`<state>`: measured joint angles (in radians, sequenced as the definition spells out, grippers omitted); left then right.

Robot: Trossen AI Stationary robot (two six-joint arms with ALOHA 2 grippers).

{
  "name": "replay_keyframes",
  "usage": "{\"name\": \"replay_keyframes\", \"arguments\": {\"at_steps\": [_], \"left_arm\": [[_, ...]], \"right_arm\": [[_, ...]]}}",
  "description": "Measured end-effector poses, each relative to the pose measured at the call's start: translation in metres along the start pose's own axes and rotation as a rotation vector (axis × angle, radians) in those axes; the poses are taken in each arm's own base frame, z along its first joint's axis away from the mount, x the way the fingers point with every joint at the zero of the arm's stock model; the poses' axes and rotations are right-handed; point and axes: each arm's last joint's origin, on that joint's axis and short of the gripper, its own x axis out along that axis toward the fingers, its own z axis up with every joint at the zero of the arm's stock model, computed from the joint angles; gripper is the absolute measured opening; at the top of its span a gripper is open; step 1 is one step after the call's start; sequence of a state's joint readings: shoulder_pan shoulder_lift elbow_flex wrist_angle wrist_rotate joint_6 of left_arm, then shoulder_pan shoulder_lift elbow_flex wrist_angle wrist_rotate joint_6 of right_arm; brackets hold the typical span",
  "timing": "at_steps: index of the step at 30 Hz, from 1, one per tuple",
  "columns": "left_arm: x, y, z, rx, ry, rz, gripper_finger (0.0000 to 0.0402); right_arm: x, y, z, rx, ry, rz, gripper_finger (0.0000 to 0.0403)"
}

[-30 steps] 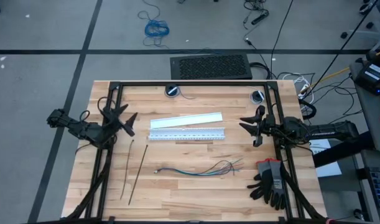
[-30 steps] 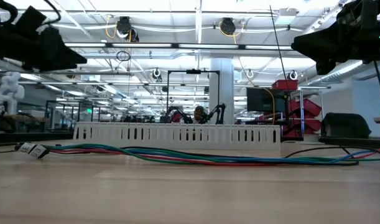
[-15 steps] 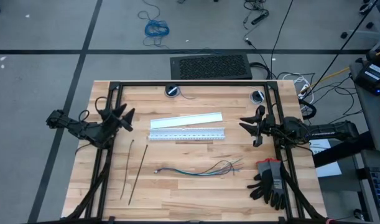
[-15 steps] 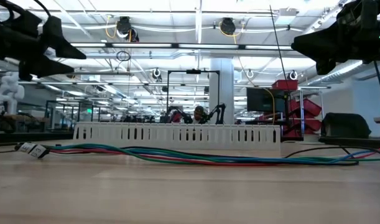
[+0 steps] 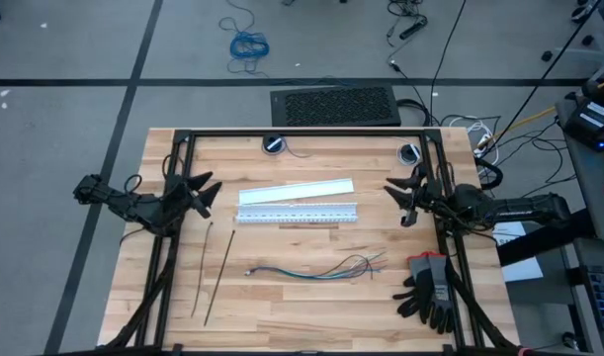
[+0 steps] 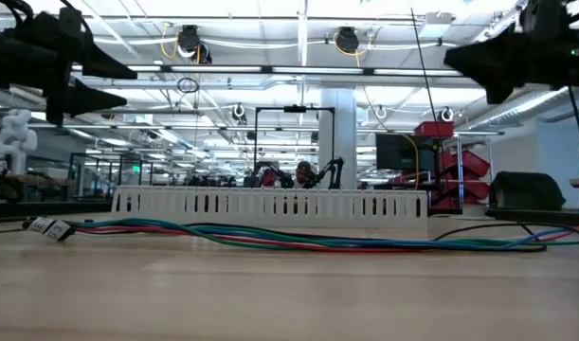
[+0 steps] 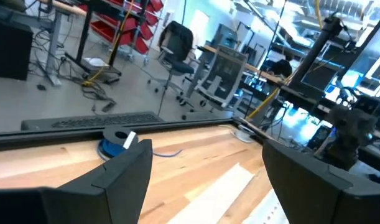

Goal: Ziptie cables
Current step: Wrap the left black zip tie around the colored cable wires

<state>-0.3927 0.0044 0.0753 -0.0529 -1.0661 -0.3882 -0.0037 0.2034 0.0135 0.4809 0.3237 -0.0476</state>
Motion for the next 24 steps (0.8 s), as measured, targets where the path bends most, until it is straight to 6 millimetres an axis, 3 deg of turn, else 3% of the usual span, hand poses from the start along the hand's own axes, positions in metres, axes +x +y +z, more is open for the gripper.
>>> {"name": "replay_keyframes", "arguments": {"at_steps": [4, 11, 14, 20, 22, 24], "left_arm": [[0.001, -0.005, -0.002, -0.078, 0.038, -0.072, 0.029], [0.01, -0.03, -0.006, -0.195, 0.297, -0.197, 0.0237], [0.015, -0.044, 0.007, -0.183, 0.421, -0.079, 0.0214], [0.021, -0.059, 0.046, -0.026, 0.743, 0.361, 0.0182], [0.025, -0.062, 0.048, -0.001, 0.85, 0.501, 0.018], [0.032, -0.063, 0.036, -0.023, 0.913, 0.585, 0.018]], "right_arm": [[0.0, -0.003, 0.007, 0.111, -0.07, -0.072, 0.01], [0.007, -0.003, -0.033, 0.198, 0.319, -0.14, 0.01], [0.015, -0.001, -0.034, 0.212, 0.352, -0.129, 0.01], [0.055, 0.011, -0.019, 0.12, 0.508, -0.087, 0.01], [0.072, 0.016, -0.021, 0.091, 0.59, -0.095, 0.01], [0.087, 0.021, -0.026, 0.064, 0.653, -0.098, 0.01]]}}
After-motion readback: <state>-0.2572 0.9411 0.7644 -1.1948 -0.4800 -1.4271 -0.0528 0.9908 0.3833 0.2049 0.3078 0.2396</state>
